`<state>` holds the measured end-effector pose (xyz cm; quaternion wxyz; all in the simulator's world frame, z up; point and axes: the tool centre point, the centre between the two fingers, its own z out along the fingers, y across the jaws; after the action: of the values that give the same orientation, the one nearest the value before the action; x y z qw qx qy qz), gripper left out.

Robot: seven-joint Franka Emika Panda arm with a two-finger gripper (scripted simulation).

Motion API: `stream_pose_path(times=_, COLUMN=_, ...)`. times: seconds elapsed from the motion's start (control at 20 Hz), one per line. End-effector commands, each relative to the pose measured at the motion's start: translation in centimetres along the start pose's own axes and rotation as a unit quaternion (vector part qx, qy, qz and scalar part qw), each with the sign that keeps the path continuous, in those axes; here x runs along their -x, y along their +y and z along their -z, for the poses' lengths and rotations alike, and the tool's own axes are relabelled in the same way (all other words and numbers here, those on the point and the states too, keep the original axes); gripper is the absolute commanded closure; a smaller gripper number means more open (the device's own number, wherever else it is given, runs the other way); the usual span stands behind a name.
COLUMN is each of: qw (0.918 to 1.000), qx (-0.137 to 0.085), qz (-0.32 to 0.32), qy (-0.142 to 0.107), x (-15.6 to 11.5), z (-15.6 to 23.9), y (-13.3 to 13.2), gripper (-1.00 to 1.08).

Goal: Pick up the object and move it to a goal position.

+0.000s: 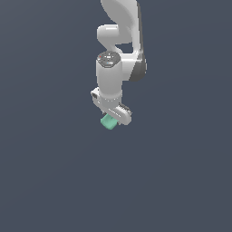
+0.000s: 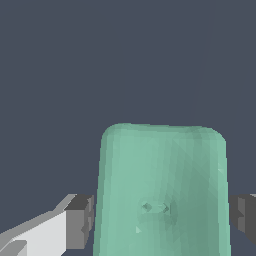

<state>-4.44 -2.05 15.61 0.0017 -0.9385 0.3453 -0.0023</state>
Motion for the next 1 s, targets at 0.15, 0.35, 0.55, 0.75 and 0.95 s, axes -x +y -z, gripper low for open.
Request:
stream_pose_path(times=0.15, qw=1.0000, qx=0.001, qz=0.001, qy=-0.002, x=0.3, z=1.5, y=1.8, gripper=1.08)
stream_pose_path(times=0.35, qw=1.0000, qx=0.002, qz=0.001, qy=-0.002, x=0.3, z=2.0, y=2.3, gripper=1.08)
stream_pose_path(times=0.55, qw=1.0000, qx=0.002, qz=0.001, qy=-0.002, x=0.2, z=2.0, y=2.3, gripper=1.08)
stream_pose_path(times=0.75, qw=1.0000, qx=0.002, qz=0.001, qy=-0.002, x=-0.1, z=2.5, y=2.2, gripper=1.08)
stream_pose_path(times=0.95, qw=1.0000, qx=0.002, qz=0.001, qy=-0.002, x=-1.0, z=3.6, y=2.2, gripper=1.08)
